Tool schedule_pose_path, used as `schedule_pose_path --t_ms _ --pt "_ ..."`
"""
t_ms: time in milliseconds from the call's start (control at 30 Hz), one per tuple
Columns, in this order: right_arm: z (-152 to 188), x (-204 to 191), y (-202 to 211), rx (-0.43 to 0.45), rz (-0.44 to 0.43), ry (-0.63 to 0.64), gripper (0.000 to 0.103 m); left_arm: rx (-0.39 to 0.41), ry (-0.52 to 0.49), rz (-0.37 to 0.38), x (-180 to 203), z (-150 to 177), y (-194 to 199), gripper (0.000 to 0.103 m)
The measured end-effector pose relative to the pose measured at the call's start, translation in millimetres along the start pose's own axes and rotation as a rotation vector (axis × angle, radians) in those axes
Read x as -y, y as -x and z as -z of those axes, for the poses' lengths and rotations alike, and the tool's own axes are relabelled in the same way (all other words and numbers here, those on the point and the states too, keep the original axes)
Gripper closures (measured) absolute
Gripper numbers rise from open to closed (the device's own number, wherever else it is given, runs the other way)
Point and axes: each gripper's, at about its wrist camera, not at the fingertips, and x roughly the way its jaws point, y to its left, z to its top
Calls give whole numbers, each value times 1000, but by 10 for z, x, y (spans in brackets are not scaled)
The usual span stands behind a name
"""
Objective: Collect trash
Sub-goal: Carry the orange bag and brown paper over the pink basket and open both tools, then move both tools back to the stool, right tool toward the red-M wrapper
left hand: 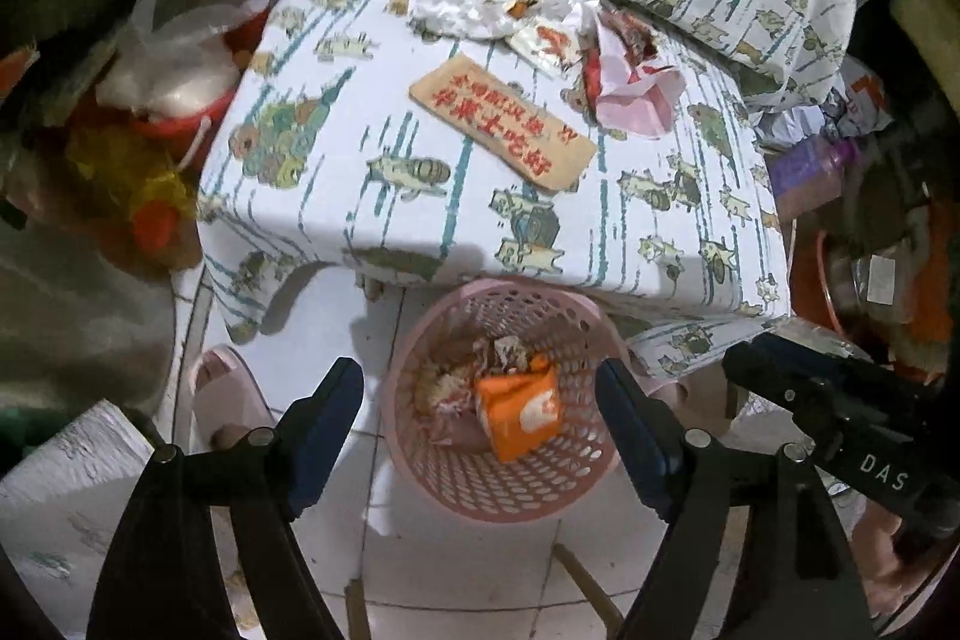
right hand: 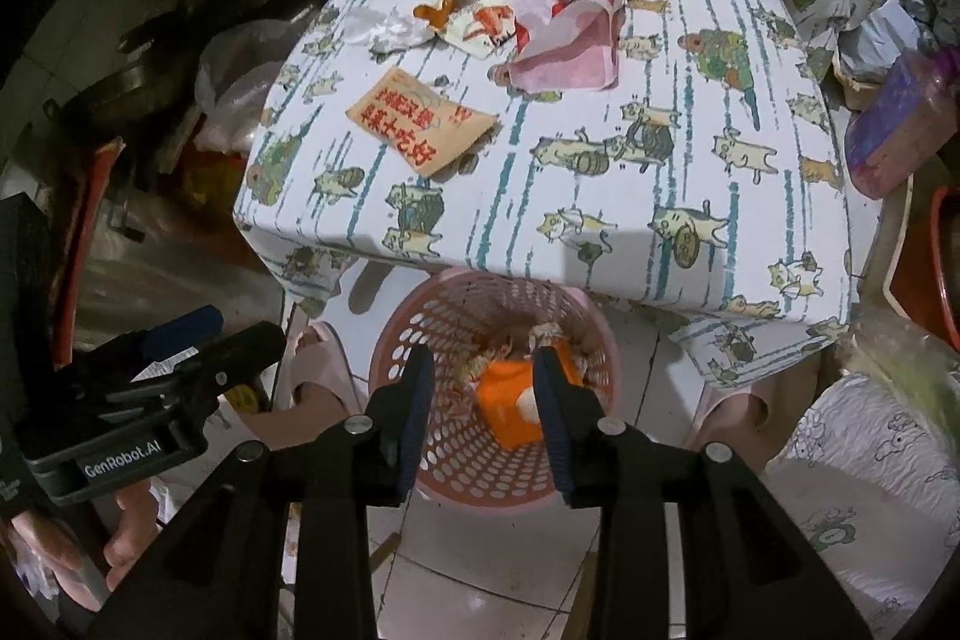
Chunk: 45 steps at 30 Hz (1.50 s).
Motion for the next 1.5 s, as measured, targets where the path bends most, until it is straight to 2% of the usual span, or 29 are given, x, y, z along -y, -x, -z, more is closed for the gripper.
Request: schedule_pose_path --t_ms 100,233,333,400,500,633,733,900,933,1000,1067,1167,1300,1400,1500 --pt "-18 -22 54 35 10 6 69 52 -28 -28 58 -20 112 22" --pt "-52 -35 187 99 21 7 69 172 -78 -88 150 -39 336 22" --pt "-78 -25 306 150 2 -4 69 268 -80 -74 179 -66 566 22" --pt "-99 -21 386 186 19 -4 69 314 -82 -65 192 -65 681 22" --pt "-129 -31 490 227 56 9 69 420 -95 -90 222 -39 895 21" --pt "-165 -95 651 278 75 33 69 449 -80 -84 242 -41 1133 18" --pt "-227 -191 815 319 88 71 67 514 -72 -73 265 -51 1384 17" --pt "-418 -292 1149 401 89 96 64 581 -115 -95 393 -174 1699 12" --pt "-472 -304 1219 420 93 99 63 596 -126 -101 415 -223 1748 11" --pt "-583 -329 1338 451 104 110 61 615 -154 -125 467 -369 1810 0" --pt "-700 -351 1446 484 130 116 61 623 -150 -177 488 -557 1877 0" --pt "-874 -381 1615 531 141 133 61 686 -137 -159 477 -748 2019 0" --pt "-1128 -380 1783 577 113 115 50 694 -145 -171 472 -975 2056 0" --pt "-1276 -378 1764 609 124 117 48 677 -132 -176 437 -1077 1994 0" --pt "-1374 -317 1568 589 127 102 47 656 -124 -174 385 -1142 1867 0"
